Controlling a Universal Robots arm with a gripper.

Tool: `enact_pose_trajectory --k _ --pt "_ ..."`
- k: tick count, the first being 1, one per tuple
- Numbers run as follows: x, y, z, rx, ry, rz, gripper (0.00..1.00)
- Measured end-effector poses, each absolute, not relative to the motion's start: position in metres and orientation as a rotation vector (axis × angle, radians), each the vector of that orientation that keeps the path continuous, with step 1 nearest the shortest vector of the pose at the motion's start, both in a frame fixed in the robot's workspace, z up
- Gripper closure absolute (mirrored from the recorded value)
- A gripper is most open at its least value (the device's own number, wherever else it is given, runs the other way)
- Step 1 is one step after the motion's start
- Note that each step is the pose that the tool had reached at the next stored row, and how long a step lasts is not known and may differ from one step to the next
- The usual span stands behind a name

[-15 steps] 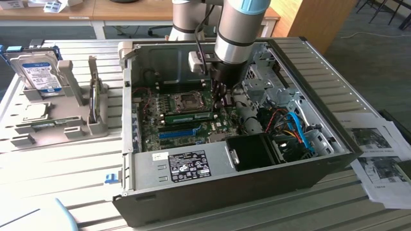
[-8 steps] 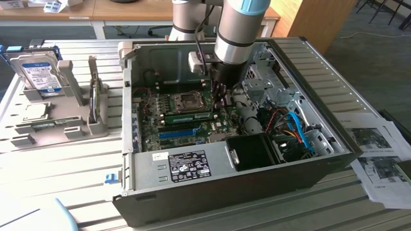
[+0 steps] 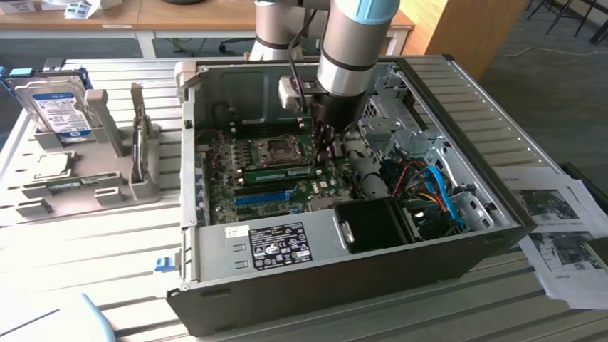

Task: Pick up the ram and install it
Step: 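Press down the ram until it locks into place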

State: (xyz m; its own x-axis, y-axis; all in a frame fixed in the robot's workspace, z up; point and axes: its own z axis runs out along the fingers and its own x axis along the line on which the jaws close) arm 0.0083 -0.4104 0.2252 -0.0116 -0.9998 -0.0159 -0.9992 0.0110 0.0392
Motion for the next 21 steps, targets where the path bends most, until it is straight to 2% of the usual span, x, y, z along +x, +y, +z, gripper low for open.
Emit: enact_pose_trajectory --k 21 --pt "0.0083 -0.4104 0.2236 2.197 -2.222 -0.061 0.91"
